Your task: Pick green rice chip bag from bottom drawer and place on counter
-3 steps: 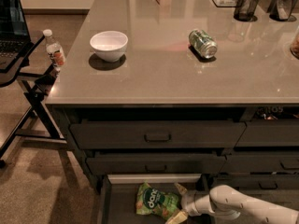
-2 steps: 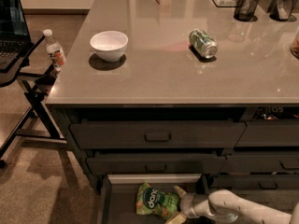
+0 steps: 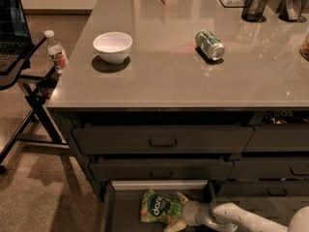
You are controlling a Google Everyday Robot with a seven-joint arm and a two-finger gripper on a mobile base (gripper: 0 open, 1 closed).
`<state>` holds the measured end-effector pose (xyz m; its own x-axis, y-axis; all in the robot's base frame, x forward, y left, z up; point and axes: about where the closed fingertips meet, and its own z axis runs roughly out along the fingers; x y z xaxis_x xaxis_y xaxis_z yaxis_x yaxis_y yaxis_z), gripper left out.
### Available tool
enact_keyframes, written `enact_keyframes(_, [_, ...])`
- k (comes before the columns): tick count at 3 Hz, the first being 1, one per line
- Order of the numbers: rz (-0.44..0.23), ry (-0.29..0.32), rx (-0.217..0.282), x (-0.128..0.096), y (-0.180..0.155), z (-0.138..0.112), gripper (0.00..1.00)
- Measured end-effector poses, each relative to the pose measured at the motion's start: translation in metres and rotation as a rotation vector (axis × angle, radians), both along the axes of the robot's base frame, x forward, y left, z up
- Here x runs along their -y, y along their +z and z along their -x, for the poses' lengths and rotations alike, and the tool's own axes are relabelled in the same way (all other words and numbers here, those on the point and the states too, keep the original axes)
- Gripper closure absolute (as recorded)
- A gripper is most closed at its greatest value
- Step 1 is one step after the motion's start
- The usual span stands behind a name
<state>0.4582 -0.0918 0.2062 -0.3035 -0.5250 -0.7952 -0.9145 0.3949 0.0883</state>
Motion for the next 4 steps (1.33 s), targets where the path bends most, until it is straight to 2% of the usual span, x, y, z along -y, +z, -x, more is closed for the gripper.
enact_keyframes(1, [-0.007, -0.031, -0.022, -0.0166, -0.0404, -0.0032, 0.00])
enact_keyframes(2, [-0.007, -0.031, -0.023, -0.0174, -0.0417, -0.0029, 0.00])
enact_keyframes(3, [-0.007, -0.031, -0.023, -0.0175, -0.0417, -0.0029, 0.17])
enact_keyframes(4, [-0.007, -0.031, -0.023, -0.0175, -0.0418, -0.0029, 0.40])
